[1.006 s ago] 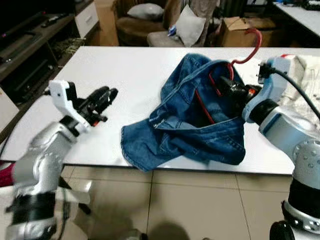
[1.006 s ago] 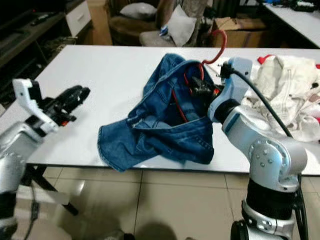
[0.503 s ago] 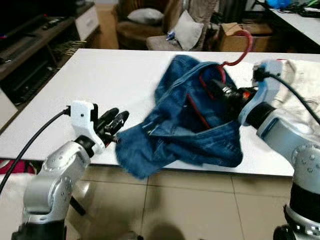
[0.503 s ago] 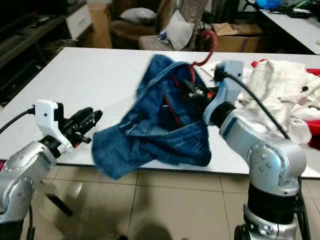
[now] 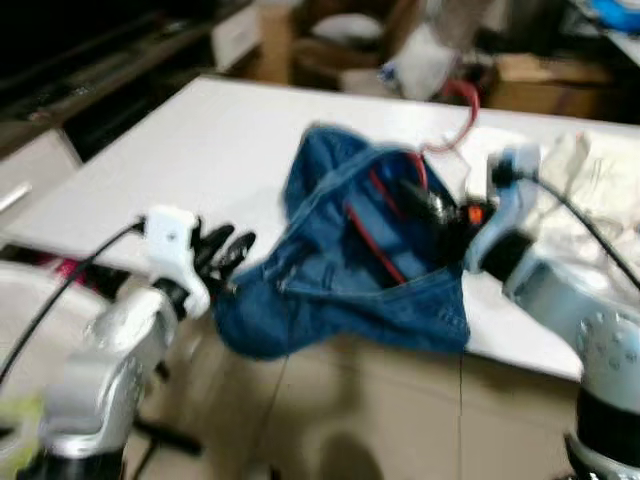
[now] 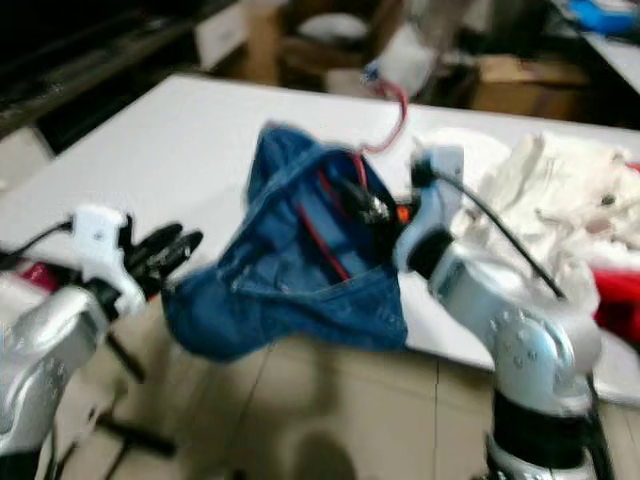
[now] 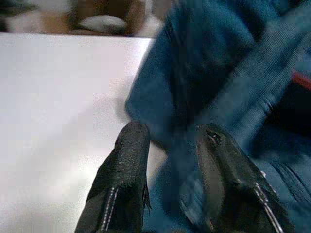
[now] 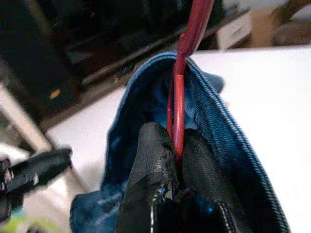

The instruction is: Hang hanger

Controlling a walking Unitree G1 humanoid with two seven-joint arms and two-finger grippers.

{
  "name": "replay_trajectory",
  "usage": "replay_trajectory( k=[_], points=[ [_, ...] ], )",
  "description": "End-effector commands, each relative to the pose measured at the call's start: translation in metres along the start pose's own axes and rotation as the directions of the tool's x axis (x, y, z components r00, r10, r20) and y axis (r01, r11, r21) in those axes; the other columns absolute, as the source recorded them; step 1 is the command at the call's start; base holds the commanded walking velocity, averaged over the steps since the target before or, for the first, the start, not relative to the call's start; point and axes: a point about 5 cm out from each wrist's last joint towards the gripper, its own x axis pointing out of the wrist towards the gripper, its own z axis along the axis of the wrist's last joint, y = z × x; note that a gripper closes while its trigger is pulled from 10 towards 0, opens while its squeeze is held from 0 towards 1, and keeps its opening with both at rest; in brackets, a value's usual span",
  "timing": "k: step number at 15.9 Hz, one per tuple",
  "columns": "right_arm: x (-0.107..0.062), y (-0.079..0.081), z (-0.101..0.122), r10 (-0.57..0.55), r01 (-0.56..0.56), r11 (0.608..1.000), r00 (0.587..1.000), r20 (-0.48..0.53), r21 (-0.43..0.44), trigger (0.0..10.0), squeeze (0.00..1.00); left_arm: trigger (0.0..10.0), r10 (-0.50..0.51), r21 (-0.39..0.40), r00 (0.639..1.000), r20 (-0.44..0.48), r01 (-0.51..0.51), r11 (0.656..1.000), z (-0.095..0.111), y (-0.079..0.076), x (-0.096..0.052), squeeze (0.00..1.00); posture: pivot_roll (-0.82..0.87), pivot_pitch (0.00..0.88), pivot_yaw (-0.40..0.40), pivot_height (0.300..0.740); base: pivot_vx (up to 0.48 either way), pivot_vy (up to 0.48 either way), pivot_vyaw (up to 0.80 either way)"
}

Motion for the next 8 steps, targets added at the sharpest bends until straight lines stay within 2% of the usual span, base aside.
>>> replay_trajectory(
  k=[1, 2, 4, 6, 8],
  points=[
    [0.001, 0.012, 0.006, 0.071, -0.071, 0.997, 0.997, 0.015, -0.017, 10.0, 0.0, 10.0, 0.064, 0.047, 0.998, 0.005, -0.065, 0.997, 0.009, 0.014, 0.0, 0.0, -0.06, 0.0, 0.069, 0.74, 0.0, 0.0, 0.8],
    [0.0, 0.013, 0.004, 0.091, -0.09, 0.996, 0.996, 0.0, -0.026, 10.0, 0.0, 10.0, 0.082, 0.065, 0.997, 0.004, -0.082, 0.995, 0.014, 0.018, 0.0, 0.0, -0.05, 0.0, 0.076, 0.74, 0.0, 0.0, 0.8],
    [0.0, 0.019, 0.0, 0.116, -0.116, 0.993, 0.993, -0.013, -0.029, 10.0, 0.0, 10.0, 0.027, 0.085, 1.0, -0.012, -0.026, 0.996, 0.012, 0.013, -0.009, 0.0, -0.06, 0.0, 0.062, 0.74, 0.0, 0.0, 0.8],
    [0.001, 0.022, 0.001, 0.135, -0.135, 0.99, 0.991, -0.011, -0.026, 10.0, 0.0, 10.0, 0.02, 0.09, 1.0, -0.024, -0.018, 0.996, 0.01, 0.011, -0.009, 0.0, -0.06, 0.0, 0.056, 0.74, 0.0, 0.0, 0.8],
    [0.002, 0.026, 0.003, 0.184, -0.184, 0.982, 0.983, -0.031, -0.032, 10.0, 0.0, 10.0, -0.035, 0.106, 0.996, -0.077, 0.043, 0.993, 0.003, 0.0, -0.01, 0.0, -0.04, 0.0, 0.064, 0.74, 0.0, 0.0, 0.8]
  ],
)
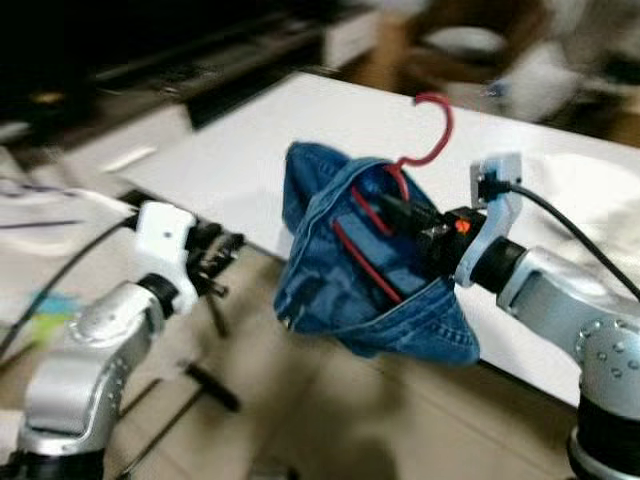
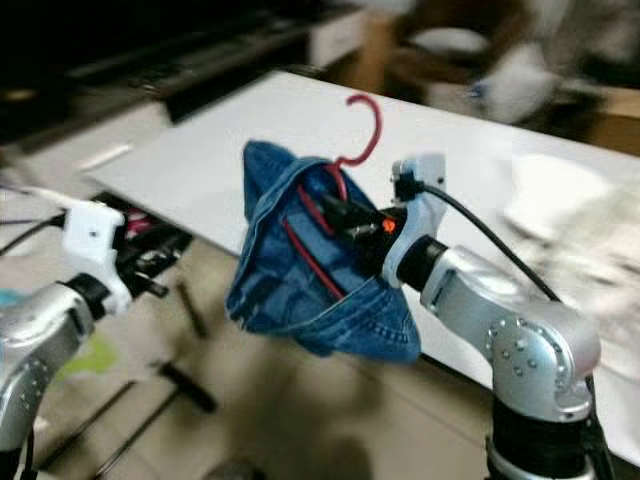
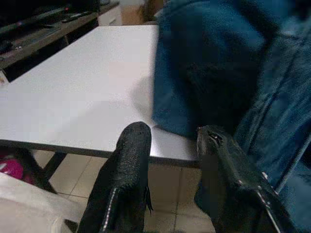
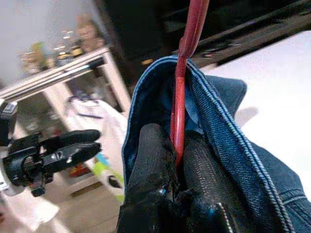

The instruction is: Hang hanger

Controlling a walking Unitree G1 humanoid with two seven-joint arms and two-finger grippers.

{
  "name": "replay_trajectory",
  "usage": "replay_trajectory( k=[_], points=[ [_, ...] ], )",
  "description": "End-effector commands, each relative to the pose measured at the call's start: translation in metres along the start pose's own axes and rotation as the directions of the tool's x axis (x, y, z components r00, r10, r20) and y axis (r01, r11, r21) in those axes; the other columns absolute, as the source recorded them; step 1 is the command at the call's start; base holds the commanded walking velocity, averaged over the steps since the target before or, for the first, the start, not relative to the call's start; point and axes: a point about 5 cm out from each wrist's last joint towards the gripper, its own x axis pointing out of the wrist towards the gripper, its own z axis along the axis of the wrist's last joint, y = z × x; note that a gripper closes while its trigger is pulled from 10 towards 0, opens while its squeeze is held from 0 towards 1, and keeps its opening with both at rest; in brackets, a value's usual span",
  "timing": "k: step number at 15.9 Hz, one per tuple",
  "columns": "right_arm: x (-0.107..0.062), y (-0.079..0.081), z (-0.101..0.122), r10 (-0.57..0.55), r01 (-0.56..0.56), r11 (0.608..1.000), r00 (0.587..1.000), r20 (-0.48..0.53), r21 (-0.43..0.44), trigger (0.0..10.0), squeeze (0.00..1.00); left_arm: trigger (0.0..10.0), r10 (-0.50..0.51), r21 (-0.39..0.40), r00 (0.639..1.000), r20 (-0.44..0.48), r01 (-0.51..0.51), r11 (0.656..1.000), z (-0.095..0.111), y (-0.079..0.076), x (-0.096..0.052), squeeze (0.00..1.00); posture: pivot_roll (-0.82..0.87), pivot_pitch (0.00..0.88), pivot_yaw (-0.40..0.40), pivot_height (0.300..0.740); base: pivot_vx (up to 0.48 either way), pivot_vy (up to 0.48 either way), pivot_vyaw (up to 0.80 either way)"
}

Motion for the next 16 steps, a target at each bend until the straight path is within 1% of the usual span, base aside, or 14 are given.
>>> replay_trajectory(
  k=[1, 2, 3, 4, 5, 7, 8, 9, 10, 11, 13, 14, 15, 16],
  points=[
    [0.004, 0.009, 0.004, 0.063, -0.063, 0.998, 0.998, 0.002, -0.018, 10.0, 0.0, 10.0, -0.031, 0.027, 0.999, -0.029, 0.032, 0.999, -0.002, -0.002, -0.006, 0.0, -0.04, 0.0, 0.048, 0.74, 0.0, 0.0, 0.8],
    [0.005, 0.009, 0.002, 0.051, -0.051, 0.999, 0.999, -0.001, -0.012, 10.0, 0.0, 10.0, -0.007, 0.038, 0.999, -0.034, 0.009, 0.999, -0.004, 0.002, -0.011, 0.0, -0.05, 0.0, 0.043, 0.74, 0.0, 0.0, 0.8],
    [0.006, 0.008, 0.0, 0.042, -0.042, 0.999, 0.999, -0.002, -0.009, 10.0, 0.0, 10.0, 0.008, 0.041, 0.999, -0.032, -0.007, 0.999, -0.003, 0.005, -0.012, 0.0, -0.05, 0.0, 0.037, 0.74, 0.0, 0.0, 0.8],
    [0.006, 0.008, -0.001, 0.035, -0.035, 0.999, 0.999, -0.004, -0.005, 10.0, 0.0, 10.0, 0.021, 0.039, 1.0, -0.021, -0.021, 0.999, 0.0, 0.006, -0.013, 0.0, -0.04, 0.0, 0.03, 0.74, 0.0, 0.0, 0.8],
    [0.007, 0.008, -0.006, 0.02, -0.021, 0.999, 1.0, -0.017, -0.027, 10.0, 0.0, 10.0, 0.026, 0.039, 1.0, -0.005, -0.026, 0.999, 0.006, 0.006, -0.011, 0.0, -0.03, 0.0, 0.036, 0.74, 0.0, 0.0, 0.8],
    [0.008, 0.008, -0.011, 0.016, -0.016, 1.0, 1.0, -0.016, -0.022, 10.0, 0.0, 10.0, 0.011, 0.048, 1.0, -0.007, -0.011, 0.999, 0.007, 0.003, -0.011, 0.0, -0.03, 0.002, 0.044, 0.74, 0.0, 0.0, 0.8],
    [0.008, 0.01, -0.014, 0.013, -0.013, 1.0, 1.0, -0.015, -0.019, 10.0, 0.0, 10.0, -0.016, 0.067, 1.0, -0.013, 0.017, 0.998, 0.007, 0.001, -0.015, 0.0, -0.03, 0.002, 0.043, 0.74, 0.0, 0.0, 0.8],
    [0.009, 0.011, -0.016, 0.007, -0.007, 1.0, 1.0, -0.013, -0.016, 10.0, 0.0, 10.0, 0.002, 0.074, 1.0, -0.019, -0.001, 0.997, 0.007, 0.006, -0.02, 0.0, -0.03, 0.0, 0.042, 0.74, 0.0, 0.0, 0.8],
    [0.009, 0.013, -0.017, 0.008, -0.009, 1.0, 1.0, -0.011, -0.015, 10.0, 0.0, 10.0, 0.022, 0.077, 1.0, -0.017, -0.021, 0.997, 0.008, 0.011, -0.02, 0.0, -0.04, 0.0, 0.044, 0.74, 0.0, 0.0, 0.8],
    [0.009, 0.013, -0.017, 0.01, -0.01, 1.0, 1.0, -0.01, -0.015, 10.0, 0.0, 10.0, 0.025, 0.079, 1.0, -0.016, -0.024, 0.997, 0.008, 0.012, -0.02, 0.0, -0.04, 0.0, 0.044, 0.74, 0.0, 0.0, 0.8],
    [0.01, 0.012, -0.014, 0.014, -0.014, 1.0, 1.0, 0.0, -0.024, 10.0, 0.0, 10.0, 0.029, 0.076, 1.0, -0.002, -0.028, 0.997, 0.014, 0.01, -0.012, 0.0, -0.02, 0.013, 0.061, 0.74, 0.0, 0.0, 0.8],
    [0.01, 0.01, -0.018, -0.005, 0.004, 0.999, 1.0, -0.01, -0.044, 10.0, 0.0, 10.0, 0.005, 0.072, 1.0, -0.004, -0.005, 0.997, 0.012, 0.006, -0.013, 0.0, -0.03, 0.01, 0.056, 0.74, 0.0, 0.0, 0.8],
    [0.01, 0.009, -0.02, -0.017, 0.017, 0.999, 1.0, -0.014, -0.046, 10.0, 0.0, 10.0, 0.025, 0.06, 1.0, -0.013, -0.024, 0.998, 0.008, 0.006, -0.013, 0.0, -0.03, 0.008, 0.051, 0.74, 0.0, 0.0, 0.8],
    [0.01, 0.004, -0.026, -0.07, 0.069, 0.996, 0.998, -0.012, -0.049, 10.0, 0.0, 10.0, 0.049, 0.026, 0.999, -0.015, -0.048, 0.998, 0.003, 0.005, -0.012, 0.0, -0.03, 0.003, 0.053, 0.74, 0.0, 0.0, 0.8]
  ],
)
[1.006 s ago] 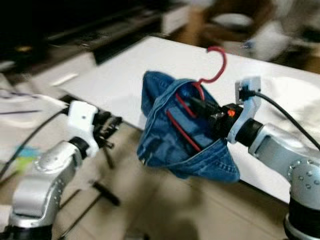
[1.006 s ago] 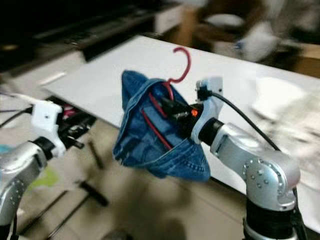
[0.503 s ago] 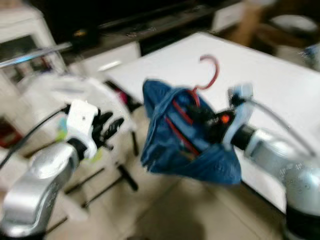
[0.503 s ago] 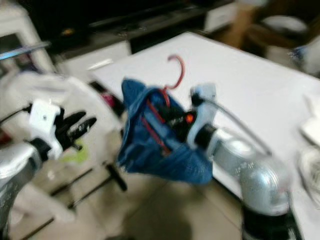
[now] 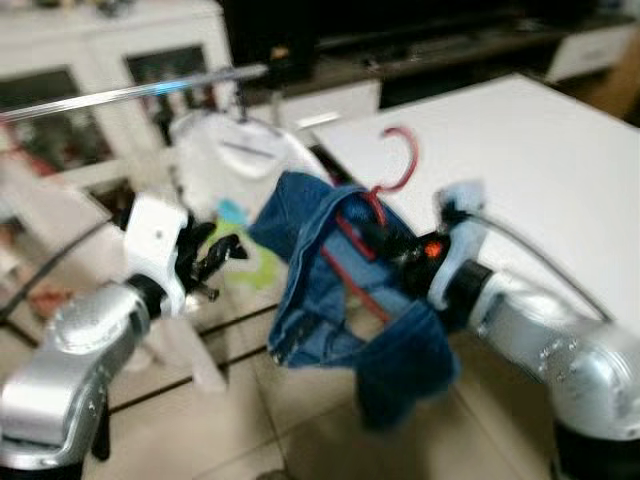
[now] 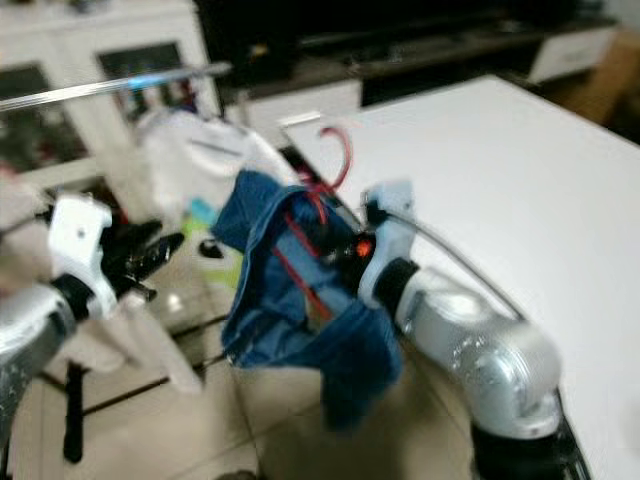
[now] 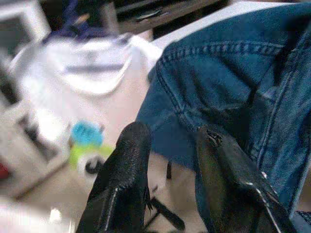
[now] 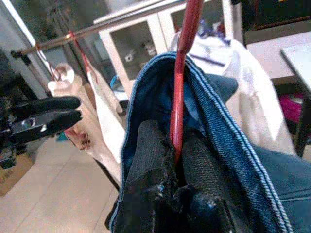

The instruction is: Hang hanger

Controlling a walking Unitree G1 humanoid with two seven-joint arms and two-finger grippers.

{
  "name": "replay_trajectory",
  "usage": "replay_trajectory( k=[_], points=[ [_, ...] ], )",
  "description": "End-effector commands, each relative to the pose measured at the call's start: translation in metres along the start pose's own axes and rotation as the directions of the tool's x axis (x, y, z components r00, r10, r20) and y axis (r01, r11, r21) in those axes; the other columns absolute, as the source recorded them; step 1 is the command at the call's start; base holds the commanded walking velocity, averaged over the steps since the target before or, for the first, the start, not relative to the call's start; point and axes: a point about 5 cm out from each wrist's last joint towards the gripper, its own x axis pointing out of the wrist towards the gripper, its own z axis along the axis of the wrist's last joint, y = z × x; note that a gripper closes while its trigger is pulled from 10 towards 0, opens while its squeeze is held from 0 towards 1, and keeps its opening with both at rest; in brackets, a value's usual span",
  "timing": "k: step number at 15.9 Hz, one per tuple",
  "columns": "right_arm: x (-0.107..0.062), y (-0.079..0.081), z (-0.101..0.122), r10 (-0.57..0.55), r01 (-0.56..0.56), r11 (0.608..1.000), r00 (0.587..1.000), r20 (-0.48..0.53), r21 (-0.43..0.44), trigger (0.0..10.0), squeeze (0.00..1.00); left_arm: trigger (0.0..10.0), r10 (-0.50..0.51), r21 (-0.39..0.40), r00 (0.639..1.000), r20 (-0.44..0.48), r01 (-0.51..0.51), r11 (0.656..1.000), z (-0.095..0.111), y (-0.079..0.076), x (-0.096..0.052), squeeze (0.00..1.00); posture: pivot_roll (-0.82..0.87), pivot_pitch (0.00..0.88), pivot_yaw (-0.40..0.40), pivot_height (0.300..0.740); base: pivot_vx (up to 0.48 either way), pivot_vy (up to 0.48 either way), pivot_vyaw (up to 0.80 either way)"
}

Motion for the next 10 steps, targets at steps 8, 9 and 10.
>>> replay_trajectory(
  k=[8, 9, 10],
  points=[
    [0.006, -0.048, -0.044, -0.352, 0.342, 0.916, 0.936, -0.011, -0.208, 10.0, 0.0, 10.0, 0.003, 0.04, 1.0, -0.027, -0.002, 0.999, -0.03, -0.028, 0.027, 0.0, -0.06, 0.005, 0.091, 0.74, 0.0, 0.0, 0.8],
    [0.007, -0.055, -0.048, -0.383, 0.372, 0.904, 0.924, -0.013, -0.21, 10.0, 0.0, 10.0, -0.011, 0.039, 0.999, -0.032, 0.012, 0.999, -0.032, -0.032, 0.028, 0.0, -0.06, 0.015, 0.102, 0.74, 0.0, 0.0, 0.8],
    [0.009, -0.061, -0.051, -0.405, 0.395, 0.894, 0.914, -0.004, -0.211, 10.0, 0.0, 10.0, -0.03, 0.037, 0.999, -0.032, 0.031, 0.999, -0.034, -0.037, 0.029, 0.0, -0.06, 0.016, 0.102, 0.74, 0.0, 0.0, 0.8]
  ],
)
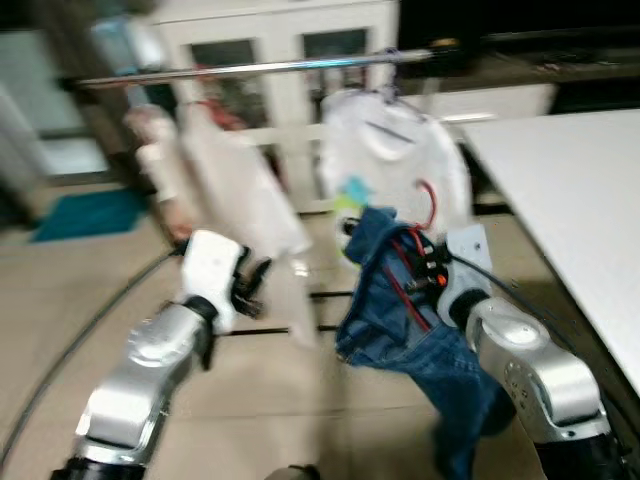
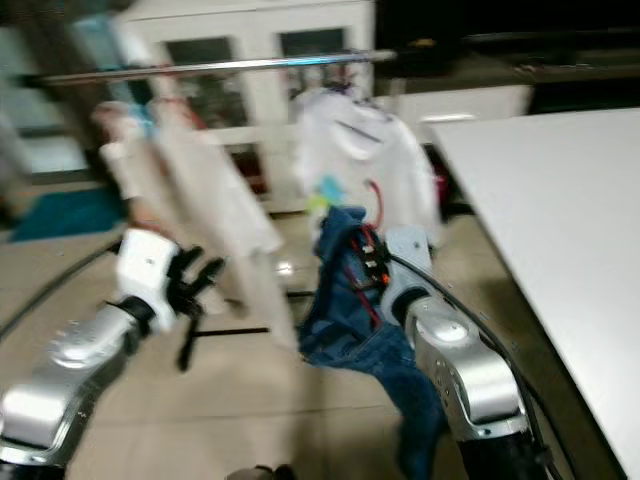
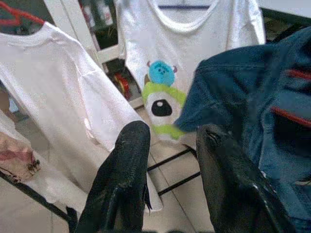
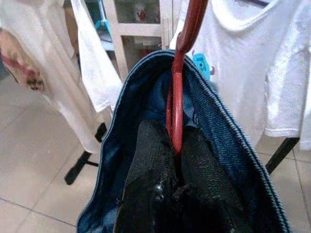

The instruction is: Hang hanger

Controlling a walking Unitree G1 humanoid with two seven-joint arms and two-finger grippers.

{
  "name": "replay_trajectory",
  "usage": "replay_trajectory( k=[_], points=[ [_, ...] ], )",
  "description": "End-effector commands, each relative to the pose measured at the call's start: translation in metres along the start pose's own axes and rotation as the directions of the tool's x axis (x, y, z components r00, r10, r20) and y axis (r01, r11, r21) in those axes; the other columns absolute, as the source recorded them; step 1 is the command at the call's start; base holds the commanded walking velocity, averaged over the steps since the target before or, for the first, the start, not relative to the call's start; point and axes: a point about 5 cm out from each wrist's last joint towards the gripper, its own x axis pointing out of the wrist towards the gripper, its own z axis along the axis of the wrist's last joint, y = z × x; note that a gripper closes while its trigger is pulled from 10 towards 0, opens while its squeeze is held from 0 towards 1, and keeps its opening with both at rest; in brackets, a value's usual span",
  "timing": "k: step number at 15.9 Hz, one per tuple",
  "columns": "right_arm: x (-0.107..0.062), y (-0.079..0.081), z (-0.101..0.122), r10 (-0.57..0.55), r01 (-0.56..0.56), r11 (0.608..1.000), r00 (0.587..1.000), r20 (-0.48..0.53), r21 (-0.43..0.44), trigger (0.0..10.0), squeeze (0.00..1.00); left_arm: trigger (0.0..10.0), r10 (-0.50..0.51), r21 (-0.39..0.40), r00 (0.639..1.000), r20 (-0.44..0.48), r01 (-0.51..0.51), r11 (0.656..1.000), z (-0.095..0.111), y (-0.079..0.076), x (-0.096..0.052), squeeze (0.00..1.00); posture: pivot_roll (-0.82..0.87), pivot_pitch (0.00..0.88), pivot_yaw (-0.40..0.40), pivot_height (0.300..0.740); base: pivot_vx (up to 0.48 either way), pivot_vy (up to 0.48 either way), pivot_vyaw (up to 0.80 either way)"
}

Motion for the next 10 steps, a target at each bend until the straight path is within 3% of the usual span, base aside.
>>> replay_trajectory(
  k=[1, 3, 4, 7, 8, 10],
  points=[
    [0.004, 0.0, 0.014, -0.007, 0.007, 1.0, 0.997, 0.078, 0.007, 10.0, 0.0, 10.0, 0.01, 0.032, 1.0, -0.012, -0.009, 0.999, -0.003, 0.006, -0.004, 0.0, -0.06, 0.007, 0.082, 0.74, 0.0, 0.0, 0.8],
    [0.004, -0.001, 0.017, -0.026, 0.024, 0.999, 0.995, 0.096, 0.022, 10.0, 0.0, 10.0, 0.039, 0.03, 0.999, -0.023, -0.038, 0.999, -0.008, 0.009, -0.004, 0.0, -0.06, 0.0, 0.069, 0.74, 0.0, 0.0, 0.8],
    [0.005, -0.001, 0.023, -0.017, 0.01, 0.998, 0.993, 0.117, 0.065, 10.0, 0.0, 10.0, 0.003, 0.034, 1.0, -0.006, -0.003, 0.999, -0.005, 0.006, -0.001, 0.0, -0.07, 0.0, 0.059, 0.74, 0.0, 0.0, 0.0],
    [0.008, -0.006, 0.034, -0.007, 0.0, 0.999, 0.989, 0.147, 0.05, 10.0, 0.0, 10.0, -0.066, 0.047, 0.998, -0.008, 0.067, 0.997, -0.005, 0.0, 0.001, 0.0, -0.07, 0.0, 0.07, 0.74, 0.0, 0.0, 0.0],
    [0.008, -0.007, 0.034, -0.017, 0.008, 0.998, 0.989, 0.147, 0.057, 10.0, 0.0, 10.0, -0.06, 0.048, 0.998, -0.006, 0.06, 0.997, -0.005, 0.001, 0.001, 0.0, -0.07, 0.0, 0.07, 0.74, 0.0, 0.0, 0.0],
    [0.002, -0.008, 0.032, -0.093, 0.083, 0.995, 0.978, 0.186, 0.062, 10.0, 0.0, 10.0, 0.044, -0.001, 0.997, 0.056, -0.044, 0.999, -0.002, 0.014, 0.002, 0.0, -0.07, 0.0, 0.059, 0.74, 0.0, 0.0, 0.0]
  ],
)
